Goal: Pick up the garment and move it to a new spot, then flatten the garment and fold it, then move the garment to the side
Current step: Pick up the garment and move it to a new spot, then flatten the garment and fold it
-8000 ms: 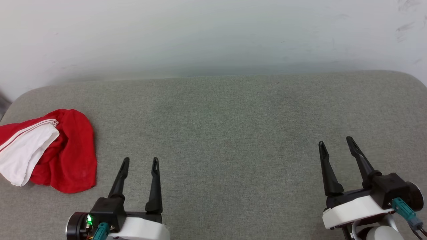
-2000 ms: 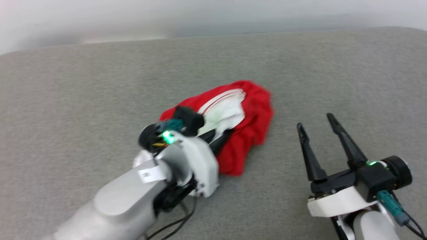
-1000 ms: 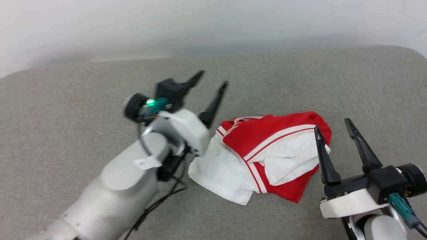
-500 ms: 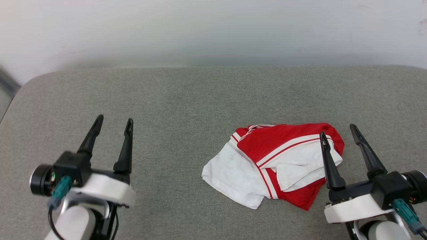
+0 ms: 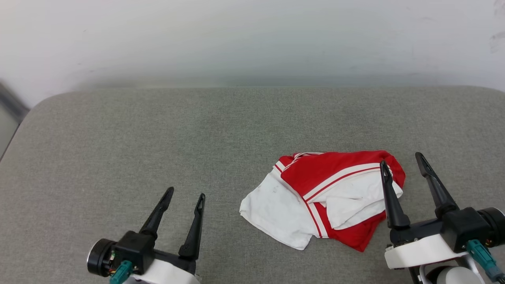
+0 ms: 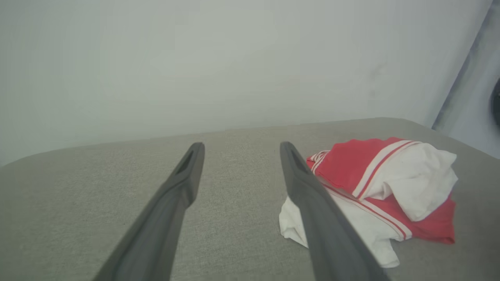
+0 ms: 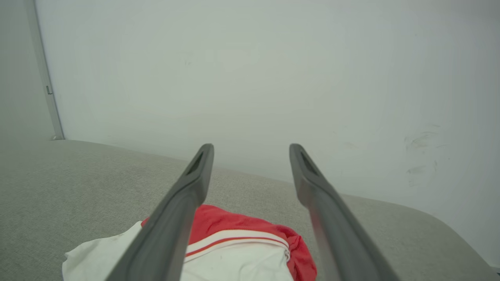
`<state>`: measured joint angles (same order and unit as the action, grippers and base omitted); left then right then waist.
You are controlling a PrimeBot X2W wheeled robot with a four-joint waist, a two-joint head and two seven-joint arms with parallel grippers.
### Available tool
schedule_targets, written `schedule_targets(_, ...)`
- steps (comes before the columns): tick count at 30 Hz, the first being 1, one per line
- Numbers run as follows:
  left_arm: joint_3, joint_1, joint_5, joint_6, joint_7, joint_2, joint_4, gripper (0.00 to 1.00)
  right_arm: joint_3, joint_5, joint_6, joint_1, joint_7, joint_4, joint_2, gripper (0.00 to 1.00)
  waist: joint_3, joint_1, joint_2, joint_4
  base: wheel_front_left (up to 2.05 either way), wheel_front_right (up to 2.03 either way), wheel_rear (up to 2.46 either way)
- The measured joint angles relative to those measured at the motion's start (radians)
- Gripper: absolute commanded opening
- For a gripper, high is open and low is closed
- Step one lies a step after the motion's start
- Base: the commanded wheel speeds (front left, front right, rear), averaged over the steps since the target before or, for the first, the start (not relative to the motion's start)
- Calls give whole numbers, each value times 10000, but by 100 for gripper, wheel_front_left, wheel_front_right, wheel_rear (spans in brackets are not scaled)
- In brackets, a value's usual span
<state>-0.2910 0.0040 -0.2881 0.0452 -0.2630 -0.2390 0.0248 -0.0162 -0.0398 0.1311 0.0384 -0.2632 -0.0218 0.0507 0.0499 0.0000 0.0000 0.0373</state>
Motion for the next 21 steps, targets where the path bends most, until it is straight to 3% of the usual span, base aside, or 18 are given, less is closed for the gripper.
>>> schedule_targets(12, -44, -198, 497, -940, 194, 251, -865, 100, -146, -56, 0, 35, 0, -151, 0, 100, 515, 0, 0, -138, 0, 0, 0)
schedule_targets(16, -640, -1115, 648, -1239, 1473, 217, -1112, 100, -153, -196, 0, 138, 0, -192, 2, 100, 906, 1, 0, -194, 0, 0, 0)
schedule_targets(21, -1037, -2155, 502, -1346, 4136, 173, -1151, 100, -270, -309, 0, 270, 0, -255, 2, 100, 1415, 1, 0, -329, 0, 0, 0)
